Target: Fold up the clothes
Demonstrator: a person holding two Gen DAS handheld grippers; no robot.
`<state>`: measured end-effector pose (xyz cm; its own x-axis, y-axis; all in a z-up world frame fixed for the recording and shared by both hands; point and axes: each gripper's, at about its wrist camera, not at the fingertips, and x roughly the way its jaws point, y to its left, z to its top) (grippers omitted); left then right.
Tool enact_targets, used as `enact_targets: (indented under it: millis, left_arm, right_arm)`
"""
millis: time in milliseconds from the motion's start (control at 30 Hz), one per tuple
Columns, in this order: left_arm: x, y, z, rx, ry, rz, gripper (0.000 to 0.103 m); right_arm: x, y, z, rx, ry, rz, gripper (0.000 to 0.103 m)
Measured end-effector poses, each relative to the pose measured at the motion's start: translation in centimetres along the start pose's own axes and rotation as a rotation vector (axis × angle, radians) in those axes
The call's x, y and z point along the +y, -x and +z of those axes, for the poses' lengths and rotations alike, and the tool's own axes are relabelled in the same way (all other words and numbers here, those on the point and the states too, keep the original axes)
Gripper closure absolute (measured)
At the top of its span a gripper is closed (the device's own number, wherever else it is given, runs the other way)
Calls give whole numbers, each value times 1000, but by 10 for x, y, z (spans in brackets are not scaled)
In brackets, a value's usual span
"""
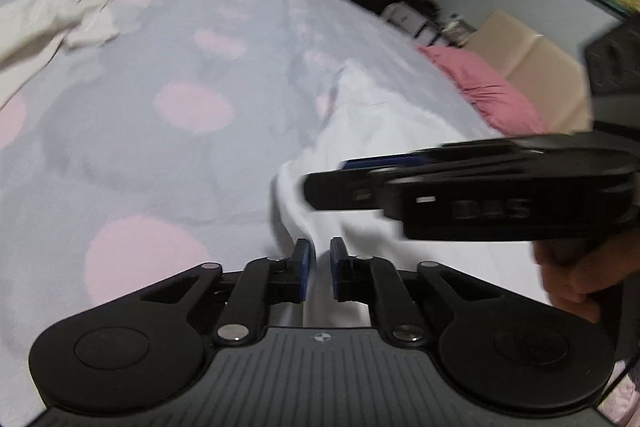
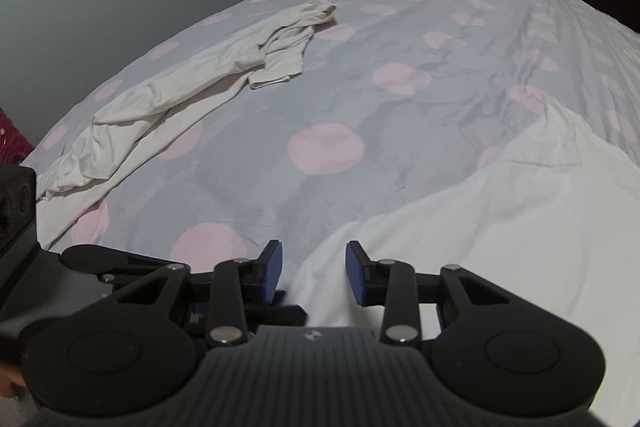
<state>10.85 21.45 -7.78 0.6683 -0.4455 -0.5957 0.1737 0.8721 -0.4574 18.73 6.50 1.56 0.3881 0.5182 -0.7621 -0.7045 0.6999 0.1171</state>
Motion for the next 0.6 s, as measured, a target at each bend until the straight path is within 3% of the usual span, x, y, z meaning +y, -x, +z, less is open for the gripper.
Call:
enact_targets:
  millis: [167, 300, 367, 400, 533, 600]
  left_arm:
    - [-13, 0, -3, -47, -24, -84, 99]
    - [-24, -5, -1, -49, -62, -93, 99]
    - [-25, -8, -1, -41, -75, -97, 99]
    - [-26, -8, 0, -39, -81, -99, 99]
    - [-18, -2, 6, -52, -83, -91, 95]
    - [-8, 0, 12, -69, -67, -67, 85]
  right_arm:
    - [3, -5, 1, 27, 51, -60, 64]
    - [0, -9, -7, 58, 84, -120, 68]
    - [-4, -6, -10, 48, 78, -134, 92]
    - [-8, -4, -11, 39, 61, -133, 97]
    - [-26, 8, -12, 0, -45, -105, 99]
    - [-32, 13, -14, -14, -89, -90, 99]
